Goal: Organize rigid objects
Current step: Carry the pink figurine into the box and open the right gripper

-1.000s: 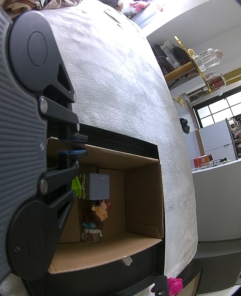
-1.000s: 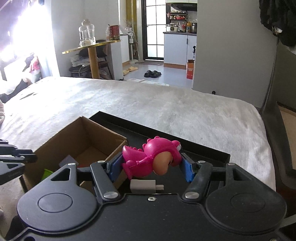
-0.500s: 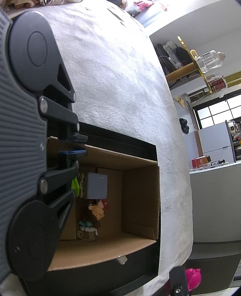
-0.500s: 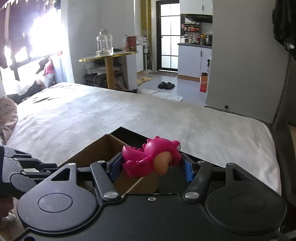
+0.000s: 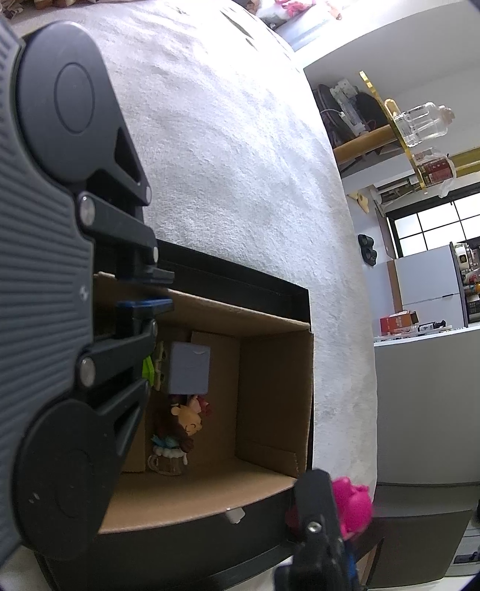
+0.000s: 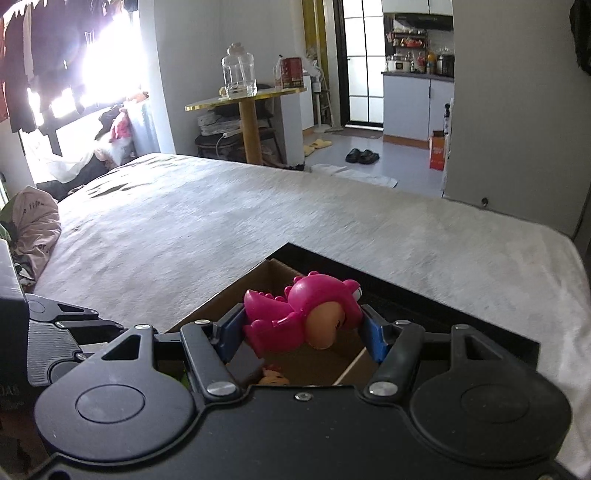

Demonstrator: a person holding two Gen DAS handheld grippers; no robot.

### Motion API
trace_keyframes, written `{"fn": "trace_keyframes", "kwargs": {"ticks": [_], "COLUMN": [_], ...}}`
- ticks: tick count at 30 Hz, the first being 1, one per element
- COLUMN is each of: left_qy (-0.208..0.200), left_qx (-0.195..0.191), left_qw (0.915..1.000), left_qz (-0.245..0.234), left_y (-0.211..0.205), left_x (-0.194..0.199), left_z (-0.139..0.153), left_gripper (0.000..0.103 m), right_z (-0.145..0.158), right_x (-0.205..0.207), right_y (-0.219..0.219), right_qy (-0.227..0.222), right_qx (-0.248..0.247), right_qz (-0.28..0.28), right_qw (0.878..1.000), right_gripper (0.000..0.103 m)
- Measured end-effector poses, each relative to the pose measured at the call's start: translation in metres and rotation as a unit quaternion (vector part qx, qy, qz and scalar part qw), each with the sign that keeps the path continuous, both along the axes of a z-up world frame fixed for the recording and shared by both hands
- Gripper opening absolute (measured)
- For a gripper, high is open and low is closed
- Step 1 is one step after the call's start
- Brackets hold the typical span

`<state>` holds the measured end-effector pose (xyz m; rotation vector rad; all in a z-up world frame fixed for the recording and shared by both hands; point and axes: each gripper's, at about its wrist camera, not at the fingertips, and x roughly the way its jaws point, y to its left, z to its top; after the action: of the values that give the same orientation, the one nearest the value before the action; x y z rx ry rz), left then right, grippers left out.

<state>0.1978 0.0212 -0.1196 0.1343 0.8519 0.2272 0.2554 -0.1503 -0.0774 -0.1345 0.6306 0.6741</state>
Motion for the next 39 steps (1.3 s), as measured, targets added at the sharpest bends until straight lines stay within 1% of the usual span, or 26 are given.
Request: {"fn": "trace_keyframes", "kwargs": {"ticks": [6,17,18,19,21,26,36,39], "left_qy": [0.000,-0.001,-0.001,-0.001,-0.001,-0.002,-0.003,-0.003], "left_qx": [-0.005,-0.014,-0.015,-0.016,-0.019,-0.019,-0.015,-0.012], "left_qw": [1.0000,0.9999,0.9999,0.9999,0.9998,0.9998,0.9999,0.9999], "left_qz": [0.001,0.002,0.002,0.002,0.002,0.002,0.000,0.000], "left_y": [0.000,0.004,0.004,0.004,0.005,0.005,0.003,0.002], "left_x": [-0.001,0.000,0.000,0.000,0.001,0.001,0.000,0.001], "left_z": [0.001,0.000,0.000,0.000,0.000,0.000,-0.001,-0.002], "left_gripper": [0.007,0.007,0.007,0.007,0.007,0.007,0.007,0.007], "right_z": [-0.007,-0.015,-0.016,-0.016,-0.017,-0.017,-0.009,-0.010], "right_x": [0.002,0.015,0.015,0.016,0.014,0.004,-0.021,-0.023], "right_y": [0.011,0.036,0.039,0.041,0.043,0.034,0.005,-0.004], "right_qy": [0.026,0.054,0.056,0.055,0.053,0.052,0.026,0.024], "right_qx": [0.010,0.012,0.013,0.014,0.010,0.000,-0.037,-0.049], "right_qz": [0.014,0.021,0.024,0.025,0.025,0.027,0.043,0.041], "right_qw": [1.000,0.998,0.998,0.998,0.998,0.998,0.998,0.998], "right_gripper": [0.063,0.064,0.066,0.070,0.071,0.071,0.071,0.071]}}
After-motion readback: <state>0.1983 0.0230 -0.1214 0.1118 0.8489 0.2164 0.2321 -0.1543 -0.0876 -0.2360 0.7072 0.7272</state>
